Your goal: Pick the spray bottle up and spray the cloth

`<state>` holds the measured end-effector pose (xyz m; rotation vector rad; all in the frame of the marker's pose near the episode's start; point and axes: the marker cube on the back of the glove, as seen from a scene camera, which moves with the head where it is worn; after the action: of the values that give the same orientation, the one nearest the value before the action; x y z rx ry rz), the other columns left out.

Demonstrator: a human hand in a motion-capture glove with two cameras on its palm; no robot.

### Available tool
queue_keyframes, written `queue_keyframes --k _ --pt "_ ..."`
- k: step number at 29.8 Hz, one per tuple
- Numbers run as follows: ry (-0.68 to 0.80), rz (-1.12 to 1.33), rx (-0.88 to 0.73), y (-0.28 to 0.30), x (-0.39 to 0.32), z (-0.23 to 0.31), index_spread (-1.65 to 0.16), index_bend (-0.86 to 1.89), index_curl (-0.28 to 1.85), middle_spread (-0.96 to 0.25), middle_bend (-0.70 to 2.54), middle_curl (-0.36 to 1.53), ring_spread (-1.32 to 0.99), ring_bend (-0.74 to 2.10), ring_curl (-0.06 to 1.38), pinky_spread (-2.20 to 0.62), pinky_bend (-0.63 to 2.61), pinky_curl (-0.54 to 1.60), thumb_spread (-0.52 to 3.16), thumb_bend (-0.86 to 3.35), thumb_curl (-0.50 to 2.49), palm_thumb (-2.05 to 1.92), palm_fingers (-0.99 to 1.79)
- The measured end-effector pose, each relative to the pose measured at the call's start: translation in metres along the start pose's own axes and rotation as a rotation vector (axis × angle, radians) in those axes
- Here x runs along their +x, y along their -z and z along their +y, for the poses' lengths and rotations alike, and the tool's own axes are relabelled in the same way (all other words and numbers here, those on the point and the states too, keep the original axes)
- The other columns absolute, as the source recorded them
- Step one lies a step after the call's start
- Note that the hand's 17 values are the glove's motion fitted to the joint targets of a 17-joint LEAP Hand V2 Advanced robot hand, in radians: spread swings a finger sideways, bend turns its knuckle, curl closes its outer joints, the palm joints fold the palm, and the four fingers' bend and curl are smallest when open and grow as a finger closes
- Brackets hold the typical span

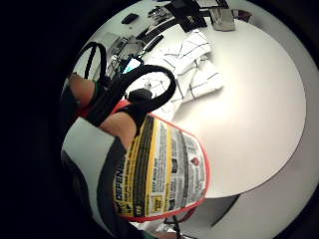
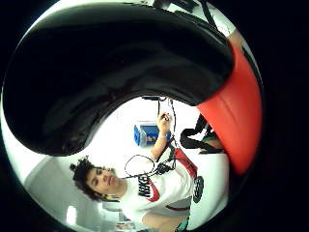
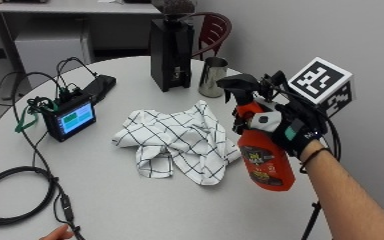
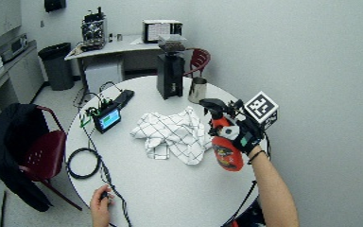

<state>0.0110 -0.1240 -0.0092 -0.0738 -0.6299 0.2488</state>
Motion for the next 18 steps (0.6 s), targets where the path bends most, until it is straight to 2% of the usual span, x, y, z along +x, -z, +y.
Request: queue_keyframes --k 5,10,13,18 --pt "-0.106 0.052 -0.042 -0.002 0.007 -0.014 -0.23 0.11 0.33 -0.13 0.41 0.47 -0.10 0.43 0.39 0.28 0.21 0.33 0.62 -0.03 0.62 1.03 1.10" --pt "-0.191 0.047 -0.081 -0.020 0.047 -0.016 -0.23 0.11 0.32 -0.13 0.41 0.48 -0.10 0.44 0.40 0.28 0.22 0.34 0.62 -0.03 0.63 1.02 1.11" --pt "-0.205 0.021 -0.079 -0.022 0.052 -0.018 -0.22 0.11 0.32 -0.13 0.41 0.48 -0.10 0.45 0.40 0.28 0.22 0.34 0.62 -0.03 0.64 1.02 1.12" --pt "-0.165 0.038 -0.017 0.000 0.020 -0.027 -0.21 0.11 0.32 -0.12 0.42 0.48 -0.10 0.46 0.40 0.28 0.21 0.35 0.63 -0.03 0.65 1.01 1.12"
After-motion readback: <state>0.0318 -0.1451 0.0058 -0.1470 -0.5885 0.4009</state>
